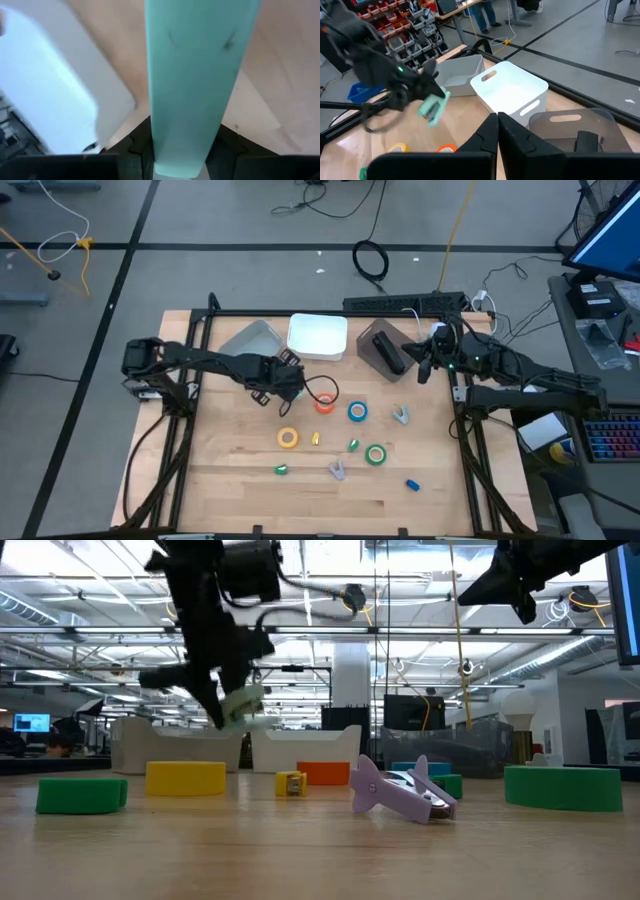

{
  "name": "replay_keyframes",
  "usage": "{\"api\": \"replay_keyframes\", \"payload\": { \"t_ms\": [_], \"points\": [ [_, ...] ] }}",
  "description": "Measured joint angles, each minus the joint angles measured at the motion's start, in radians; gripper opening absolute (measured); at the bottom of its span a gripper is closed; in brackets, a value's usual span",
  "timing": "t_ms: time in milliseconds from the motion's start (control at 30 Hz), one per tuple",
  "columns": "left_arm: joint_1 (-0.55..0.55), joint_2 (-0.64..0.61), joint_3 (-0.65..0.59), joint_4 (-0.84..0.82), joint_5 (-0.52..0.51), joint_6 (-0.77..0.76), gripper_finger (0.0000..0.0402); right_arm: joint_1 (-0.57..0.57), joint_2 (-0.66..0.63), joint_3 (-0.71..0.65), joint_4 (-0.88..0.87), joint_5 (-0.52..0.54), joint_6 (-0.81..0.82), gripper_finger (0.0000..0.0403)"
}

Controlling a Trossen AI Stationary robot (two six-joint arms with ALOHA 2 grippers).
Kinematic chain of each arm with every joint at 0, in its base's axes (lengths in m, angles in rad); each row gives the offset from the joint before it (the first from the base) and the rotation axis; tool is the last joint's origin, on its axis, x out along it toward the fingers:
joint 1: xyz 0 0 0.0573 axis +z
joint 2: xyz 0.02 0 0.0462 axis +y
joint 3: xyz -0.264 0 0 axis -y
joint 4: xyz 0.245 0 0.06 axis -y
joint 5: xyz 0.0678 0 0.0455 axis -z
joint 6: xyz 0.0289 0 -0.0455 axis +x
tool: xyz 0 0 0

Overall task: Pick and place Stapler, Stapler remover, tape
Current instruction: Put the large light green stapler into the black bin

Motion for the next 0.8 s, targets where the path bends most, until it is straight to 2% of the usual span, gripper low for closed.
{"api": "replay_keyframes", "payload": {
  "t_ms": [200, 367, 567, 800],
  "points": [
    [-0.018, -0.127, 0.001, 0.051, 0.013, -0.168, 0.0133, 0.0, 0.075, 0.0, 0.084, -0.096, -0.001, 0.0004],
    [-0.018, -0.205, 0.001, 0.207, 0.079, -0.331, 0.0126, 0.001, 0.164, 0.0, 0.2, -0.184, -0.005, 0.0004],
    [-0.026, -0.232, 0.002, 0.451, 0.114, -0.485, 0.0126, 0.001, 0.266, 0.0, 0.335, -0.278, -0.032, 0.0004],
    [-0.039, -0.231, 0.003, 0.61, 0.119, -0.651, 0.0127, 0.025, 0.322, 0.0, 0.537, -0.283, -0.162, 0.0004]
  ]
}}
